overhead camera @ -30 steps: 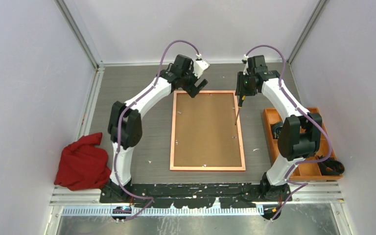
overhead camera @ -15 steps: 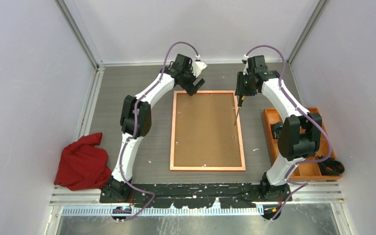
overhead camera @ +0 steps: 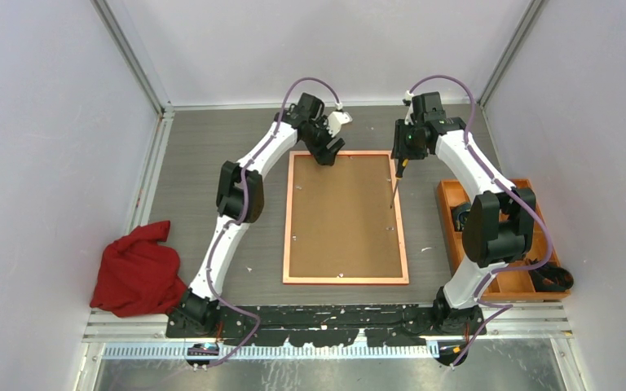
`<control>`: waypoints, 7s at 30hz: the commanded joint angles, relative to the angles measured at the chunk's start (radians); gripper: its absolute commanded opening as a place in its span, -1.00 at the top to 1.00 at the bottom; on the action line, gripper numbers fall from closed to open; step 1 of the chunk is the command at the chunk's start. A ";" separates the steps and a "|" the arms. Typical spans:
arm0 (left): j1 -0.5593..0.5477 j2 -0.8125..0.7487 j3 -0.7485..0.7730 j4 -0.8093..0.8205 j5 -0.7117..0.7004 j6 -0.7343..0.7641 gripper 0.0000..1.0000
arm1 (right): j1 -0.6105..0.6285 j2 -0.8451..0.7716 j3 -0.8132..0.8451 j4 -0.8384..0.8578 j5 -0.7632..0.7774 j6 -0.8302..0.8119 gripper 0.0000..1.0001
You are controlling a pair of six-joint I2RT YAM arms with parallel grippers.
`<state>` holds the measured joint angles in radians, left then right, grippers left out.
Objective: Take the photo out of the frame
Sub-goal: Release the photo frame item from the photo frame.
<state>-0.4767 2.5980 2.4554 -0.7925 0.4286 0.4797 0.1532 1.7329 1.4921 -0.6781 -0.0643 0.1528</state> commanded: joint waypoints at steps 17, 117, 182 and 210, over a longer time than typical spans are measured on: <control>0.044 0.178 0.233 -0.062 0.122 -0.086 -0.12 | -0.006 0.017 0.036 0.019 0.009 -0.003 0.99; 0.044 0.257 0.376 -0.150 0.070 -0.134 0.51 | 0.085 0.325 0.511 -0.037 0.381 0.055 0.99; 0.044 0.263 0.386 -0.151 0.057 -0.143 0.53 | 0.087 0.417 0.550 -0.116 0.329 0.047 0.98; 0.044 0.263 0.386 -0.152 0.055 -0.145 0.53 | 0.085 0.419 0.551 -0.123 0.318 0.051 0.99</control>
<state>-0.4328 2.8258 2.8147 -0.9150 0.5419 0.3664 0.2375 2.1494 2.0212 -0.7723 0.2810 0.1902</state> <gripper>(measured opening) 0.303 0.388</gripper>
